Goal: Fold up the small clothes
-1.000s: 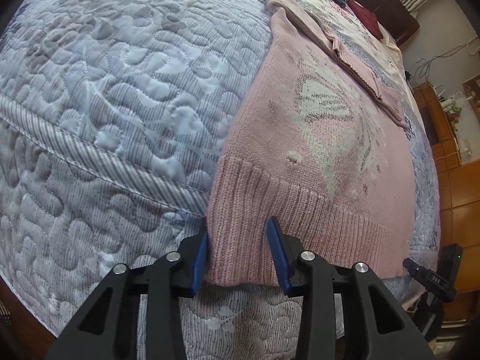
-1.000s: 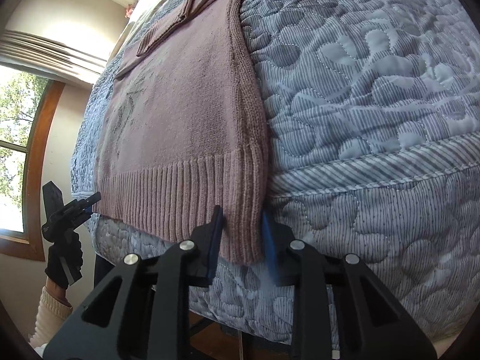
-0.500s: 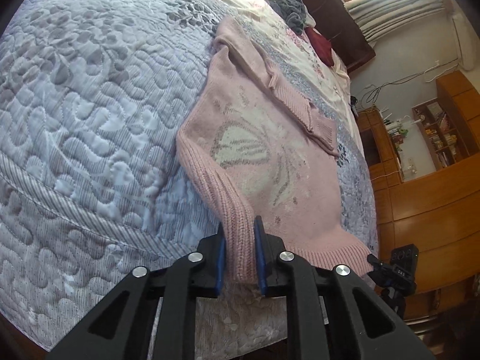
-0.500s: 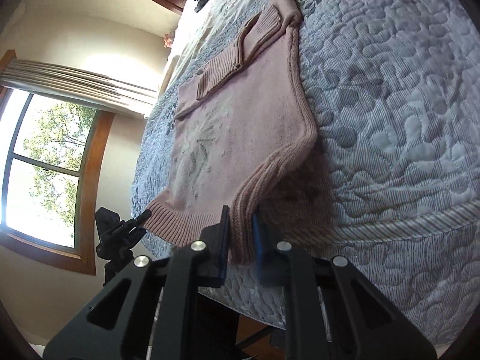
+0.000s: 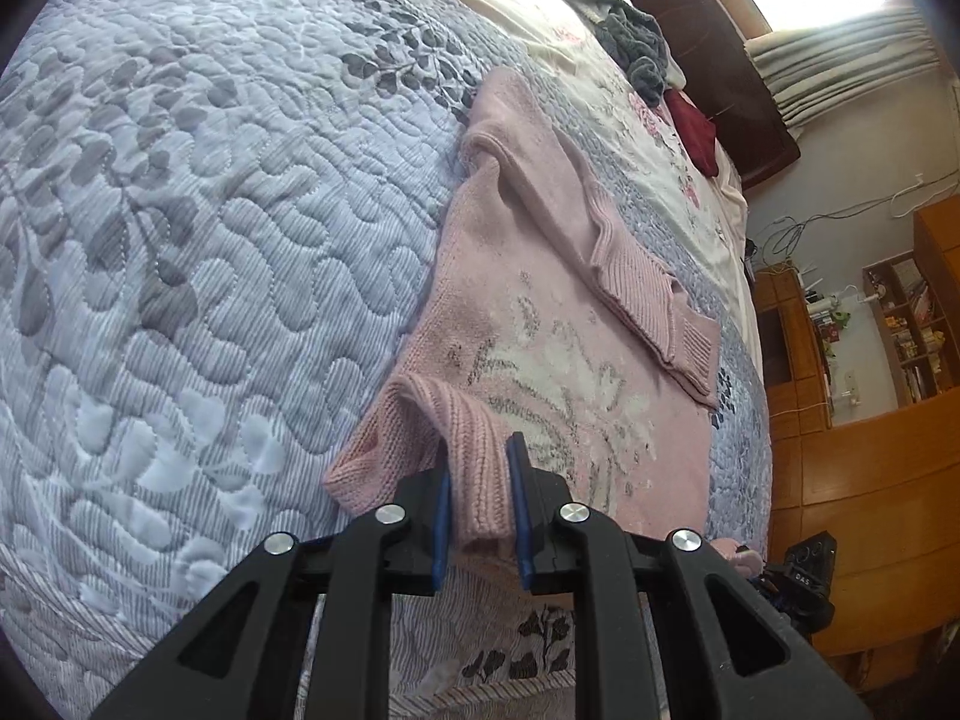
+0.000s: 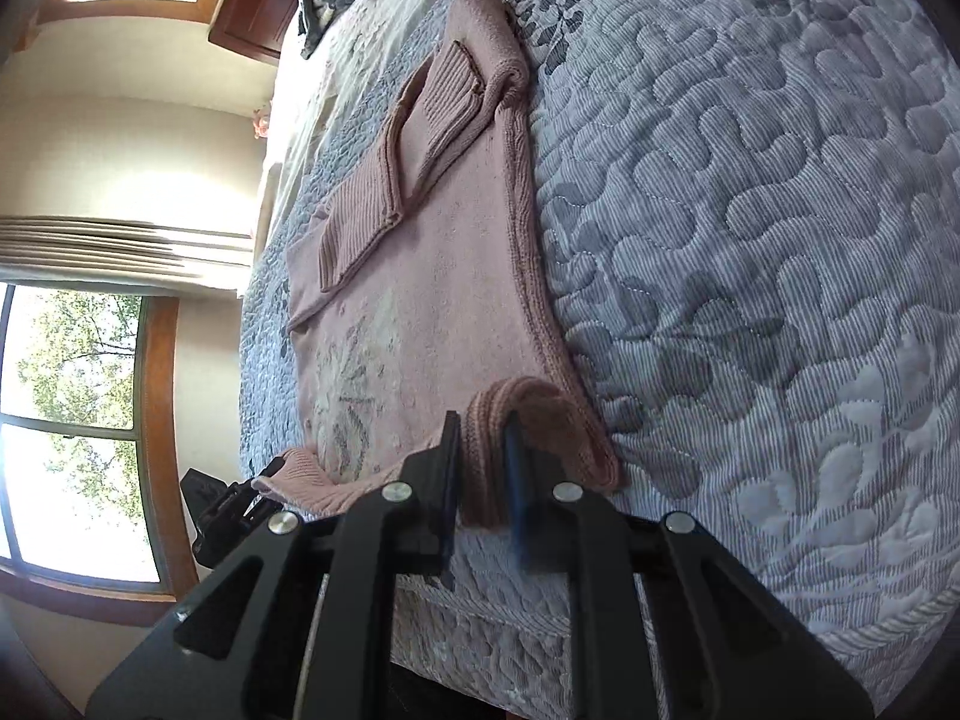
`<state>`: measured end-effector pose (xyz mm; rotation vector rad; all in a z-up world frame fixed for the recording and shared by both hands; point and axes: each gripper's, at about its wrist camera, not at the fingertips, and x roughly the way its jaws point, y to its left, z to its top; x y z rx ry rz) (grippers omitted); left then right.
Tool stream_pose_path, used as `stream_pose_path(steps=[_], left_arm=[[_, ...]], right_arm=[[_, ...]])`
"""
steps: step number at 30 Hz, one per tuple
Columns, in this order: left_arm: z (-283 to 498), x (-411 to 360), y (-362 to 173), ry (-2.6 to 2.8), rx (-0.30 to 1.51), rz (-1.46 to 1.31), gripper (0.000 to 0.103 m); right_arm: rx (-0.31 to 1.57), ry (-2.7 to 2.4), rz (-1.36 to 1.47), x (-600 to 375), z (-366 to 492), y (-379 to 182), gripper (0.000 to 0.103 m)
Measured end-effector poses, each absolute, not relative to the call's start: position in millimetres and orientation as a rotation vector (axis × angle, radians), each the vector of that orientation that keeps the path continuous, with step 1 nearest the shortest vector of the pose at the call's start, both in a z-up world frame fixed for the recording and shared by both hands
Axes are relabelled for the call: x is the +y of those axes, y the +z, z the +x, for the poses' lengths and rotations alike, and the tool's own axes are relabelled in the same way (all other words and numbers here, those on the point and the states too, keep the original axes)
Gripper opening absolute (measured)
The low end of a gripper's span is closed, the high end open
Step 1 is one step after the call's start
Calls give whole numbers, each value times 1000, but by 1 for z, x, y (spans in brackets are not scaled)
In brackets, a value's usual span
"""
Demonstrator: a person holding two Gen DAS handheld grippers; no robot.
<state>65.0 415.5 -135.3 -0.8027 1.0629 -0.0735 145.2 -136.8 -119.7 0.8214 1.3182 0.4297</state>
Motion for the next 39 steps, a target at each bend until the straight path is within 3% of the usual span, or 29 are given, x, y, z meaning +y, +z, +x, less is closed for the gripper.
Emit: stream_pose_path(steps=[2, 7, 9, 13, 21, 27, 36, 38, 39], left_arm=[[72, 415, -140, -70, 1066, -815, 19], [77, 425, -139, -74, 1050, -877, 26], [75, 434, -133, -76, 1039, -914, 37], [66, 450, -116, -89, 972, -920, 40], [86, 412, -97, -119, 1030, -530, 59], [115, 368, -114, -187, 1130, -265, 61], [133, 338, -135, -200, 1188, -55, 62], [134, 336, -139, -190, 1193, -17, 60], [134, 334, -140, -188, 1194, -2, 57]], right_arm=[[1330, 421, 839, -137, 152, -127, 14], [1321, 396, 817, -141, 165, -126, 35], [1318, 383, 803, -147, 167, -122, 40], [1292, 399, 745, -154, 160, -112, 41], [1262, 449, 447, -114, 160, -87, 47], [1263, 503, 256, -74, 169, -85, 54], [1326, 488, -14, -29, 192, -118, 54], [1338, 472, -61, -23, 195, -127, 45], [1339, 474, -77, -21, 195, -130, 33]])
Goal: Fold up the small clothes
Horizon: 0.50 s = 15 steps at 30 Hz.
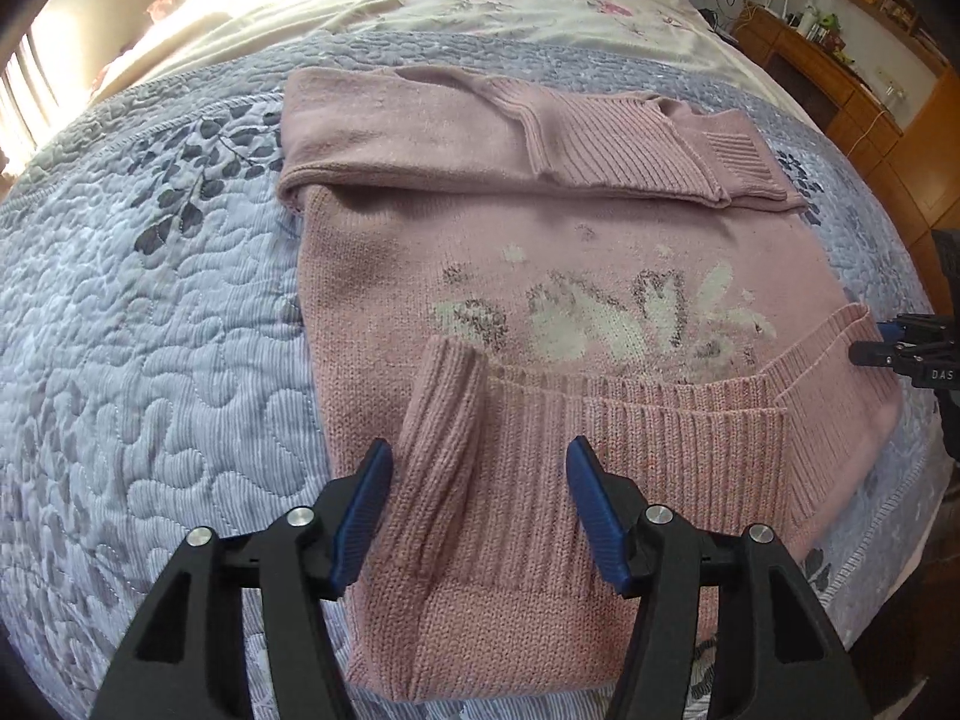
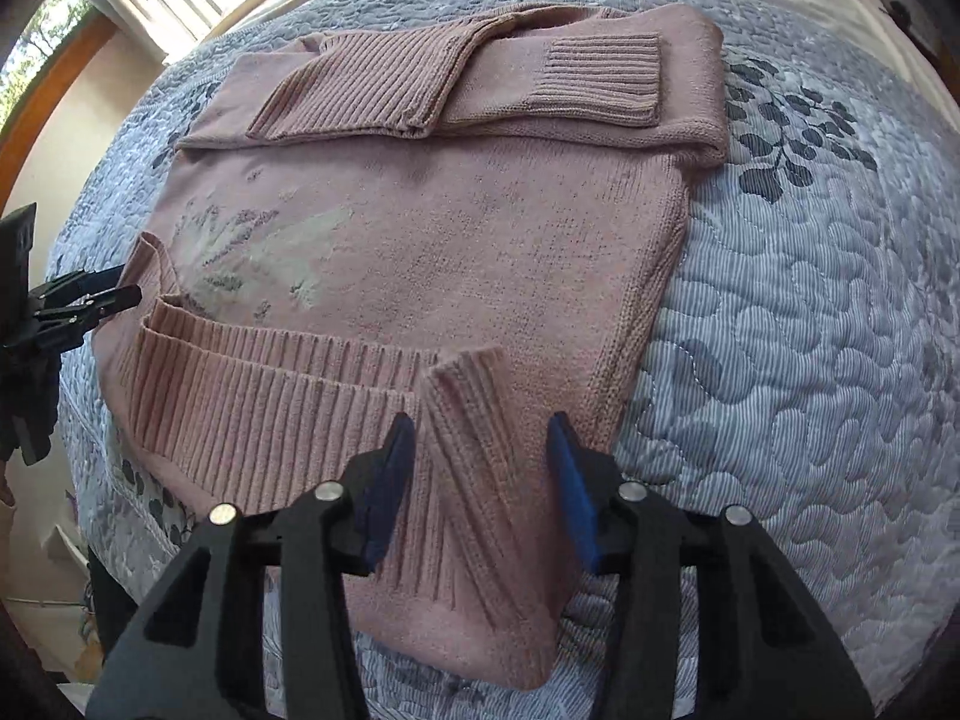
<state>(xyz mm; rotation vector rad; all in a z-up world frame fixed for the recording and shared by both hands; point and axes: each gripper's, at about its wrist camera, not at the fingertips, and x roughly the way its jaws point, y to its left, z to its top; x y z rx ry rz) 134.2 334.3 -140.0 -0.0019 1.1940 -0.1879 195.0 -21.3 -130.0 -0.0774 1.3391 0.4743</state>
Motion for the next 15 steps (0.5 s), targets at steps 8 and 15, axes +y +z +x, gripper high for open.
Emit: stream_pose_path(steps=[8, 15], left_arm=[[120, 338, -129, -201, 1131, -13, 12], [90, 352, -101, -207, 1035, -117, 11]], right_arm=[[1280, 529, 17, -40, 176, -108, 9], [1230, 568, 113, -61, 150, -83, 9]])
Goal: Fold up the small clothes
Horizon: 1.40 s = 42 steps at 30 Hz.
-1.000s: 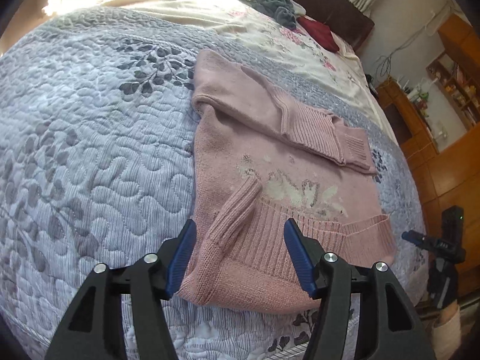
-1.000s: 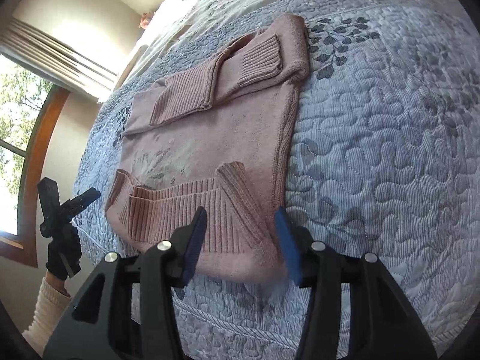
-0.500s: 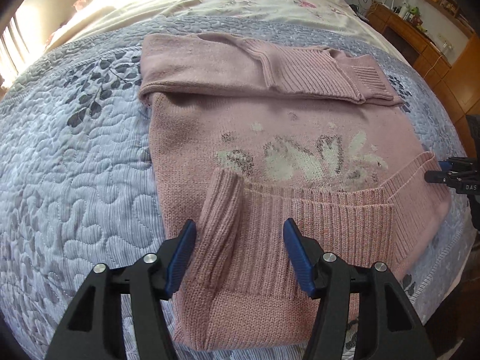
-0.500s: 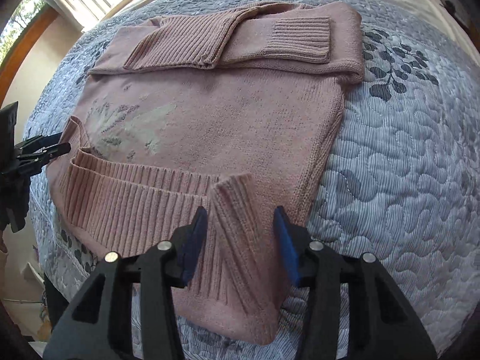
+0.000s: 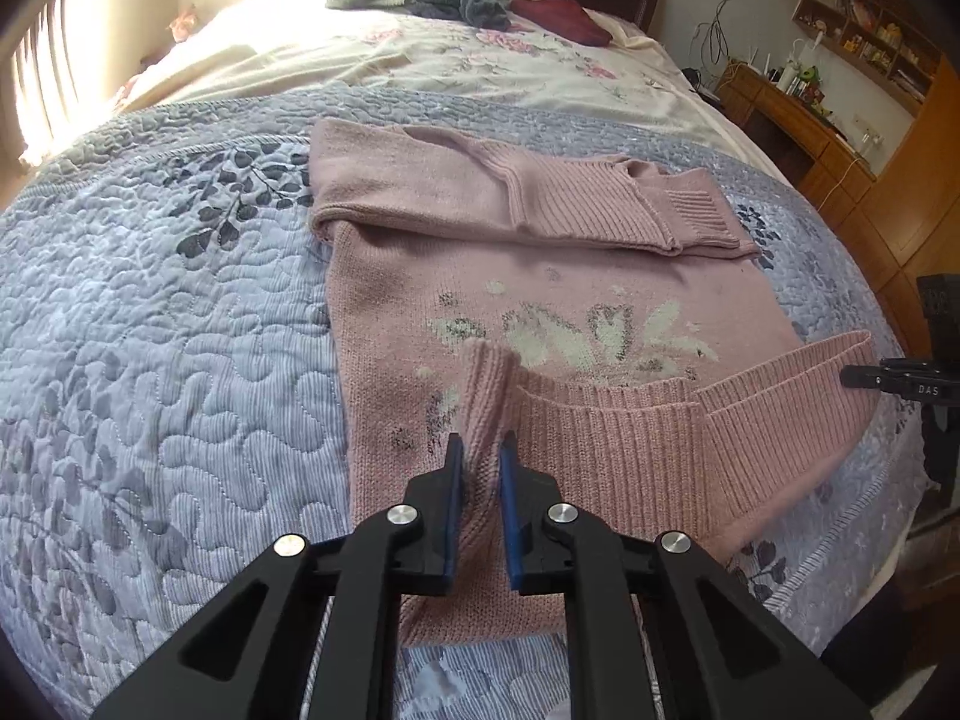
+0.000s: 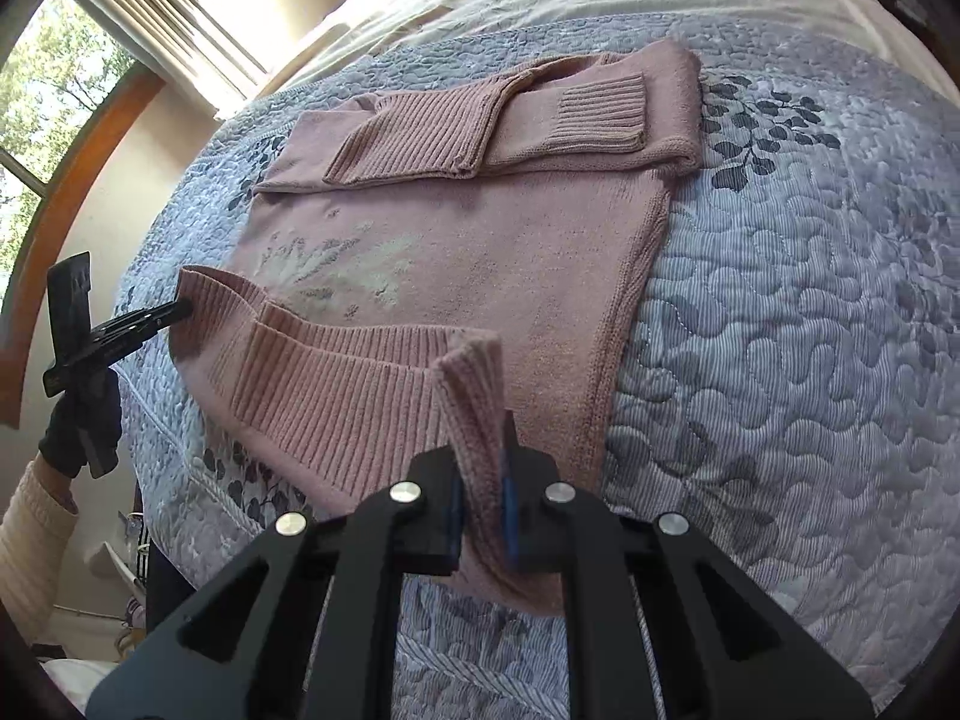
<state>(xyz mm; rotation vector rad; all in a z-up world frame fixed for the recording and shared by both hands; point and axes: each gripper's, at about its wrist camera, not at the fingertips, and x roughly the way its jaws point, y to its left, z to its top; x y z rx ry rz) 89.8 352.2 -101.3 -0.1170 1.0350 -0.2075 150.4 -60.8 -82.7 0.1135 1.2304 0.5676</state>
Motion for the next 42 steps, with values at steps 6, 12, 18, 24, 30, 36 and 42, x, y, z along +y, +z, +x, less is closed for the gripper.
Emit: stream_pose_path(steps=[6, 12, 18, 24, 30, 36, 42], left_arm=[[88, 372, -60, -185, 911, -230, 9], [125, 373, -21, -188, 818, -246, 9], [187, 380, 0, -143, 751, -259, 9], [251, 384, -3, -96, 739, -217, 9], [307, 382, -33, -49, 775, -146, 9], [345, 380, -92, 14, 885, -74, 9], [355, 388, -132, 52, 973, -82, 10]], right_arm=[[1156, 597, 177, -72, 155, -45, 9], [1055, 594, 229, -77, 196, -3, 9], [1012, 538, 237, -79, 260, 16, 9], [1010, 476, 233, -73, 325, 10, 9], [1051, 424, 238, -62, 387, -24, 9], [1134, 354, 221, -54, 426, -78, 9], [1192, 301, 158, -49, 435, -116, 9]])
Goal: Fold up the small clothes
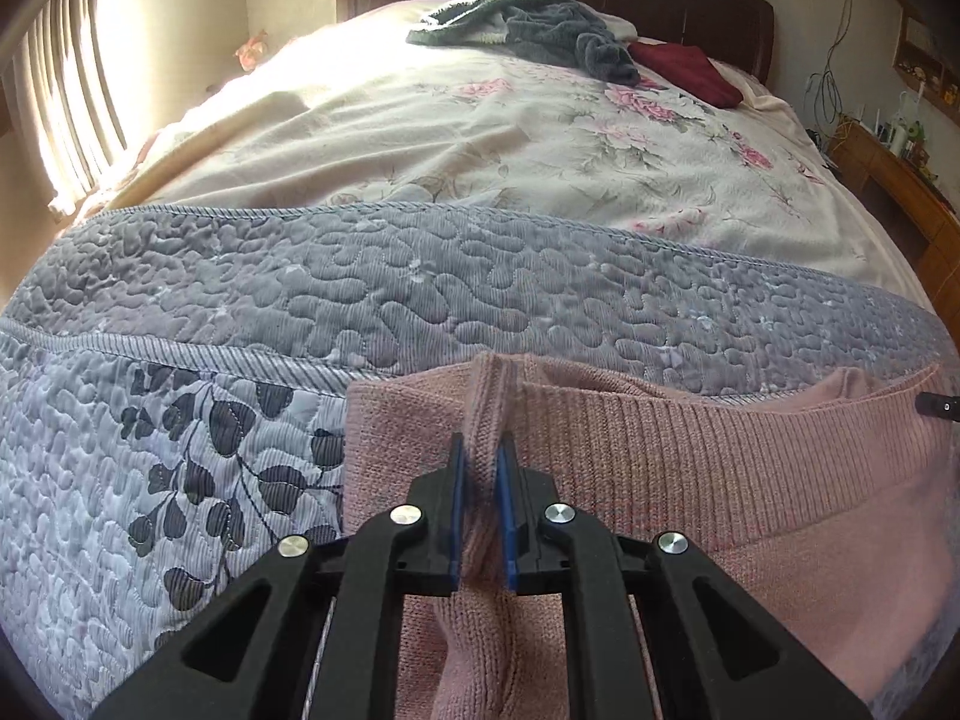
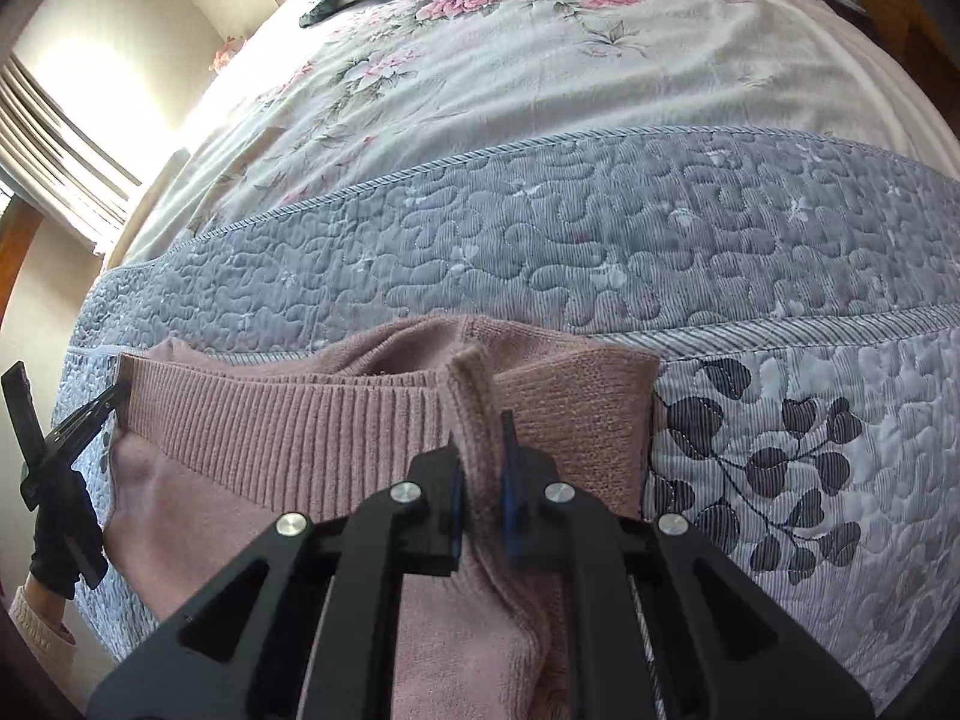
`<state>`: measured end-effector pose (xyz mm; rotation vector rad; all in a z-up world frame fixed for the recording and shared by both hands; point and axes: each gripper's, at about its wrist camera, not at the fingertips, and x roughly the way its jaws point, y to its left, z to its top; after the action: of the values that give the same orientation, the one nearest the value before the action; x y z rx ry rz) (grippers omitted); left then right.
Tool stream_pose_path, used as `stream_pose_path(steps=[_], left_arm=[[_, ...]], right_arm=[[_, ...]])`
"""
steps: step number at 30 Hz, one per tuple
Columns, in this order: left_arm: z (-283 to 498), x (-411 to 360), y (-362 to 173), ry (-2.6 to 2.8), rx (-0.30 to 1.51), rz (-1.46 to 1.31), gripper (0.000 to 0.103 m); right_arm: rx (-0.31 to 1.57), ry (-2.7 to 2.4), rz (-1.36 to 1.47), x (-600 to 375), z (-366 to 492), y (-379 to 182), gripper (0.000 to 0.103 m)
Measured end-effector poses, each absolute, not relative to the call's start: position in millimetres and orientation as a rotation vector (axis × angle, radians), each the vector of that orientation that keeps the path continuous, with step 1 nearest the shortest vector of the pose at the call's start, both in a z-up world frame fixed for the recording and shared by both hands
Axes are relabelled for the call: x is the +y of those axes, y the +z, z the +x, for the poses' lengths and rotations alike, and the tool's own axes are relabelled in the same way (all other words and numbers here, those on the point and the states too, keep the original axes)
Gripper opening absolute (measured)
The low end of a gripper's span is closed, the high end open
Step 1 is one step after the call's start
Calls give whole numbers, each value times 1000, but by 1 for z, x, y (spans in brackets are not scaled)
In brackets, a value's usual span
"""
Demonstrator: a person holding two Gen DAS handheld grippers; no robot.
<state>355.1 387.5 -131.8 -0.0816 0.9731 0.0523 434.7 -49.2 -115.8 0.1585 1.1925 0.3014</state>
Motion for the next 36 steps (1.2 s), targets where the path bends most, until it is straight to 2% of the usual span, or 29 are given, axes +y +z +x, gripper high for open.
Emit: stream_pose_path(steps=[1, 4, 8, 13, 18, 20, 21, 22, 27, 33, 36], left_arm=[[354, 388, -135, 55, 979, -80, 12], [348, 392, -134, 57, 976, -94, 19], [327, 406, -115, 110, 916, -125, 22], [277, 397, -91, 92, 858, -121, 29], [233, 351, -100, -20, 899, -78, 34], [222, 334, -107, -51, 920, -64, 37], [218, 326, -111, -60, 930, -53, 38], [215, 320, -115, -66, 938, -43, 38], [219, 310, -140, -62, 1027, -24, 38], [219, 322, -158, -49, 1071, -92, 39], [220, 325, -161, -55, 1075, -105, 39]], right_arm=[[1195, 298, 157, -50, 434, -119, 10], [1196, 272, 164, -58, 425, -117, 25], [1165, 330, 239, -78, 396, -99, 30], [1171, 426, 291, -94, 329, -87, 43], [1246, 463, 329, -93, 272, -113, 43], [1270, 461, 318, -87, 260, -125, 42], [1278, 465, 324, -85, 257, -130, 32], [1291, 477, 342, -84, 256, -135, 15], [1319, 458, 310, -81, 257, -124, 9], [1387, 371, 153, -70, 255, -146, 8], [1384, 358, 170, -68, 254, -152, 9]])
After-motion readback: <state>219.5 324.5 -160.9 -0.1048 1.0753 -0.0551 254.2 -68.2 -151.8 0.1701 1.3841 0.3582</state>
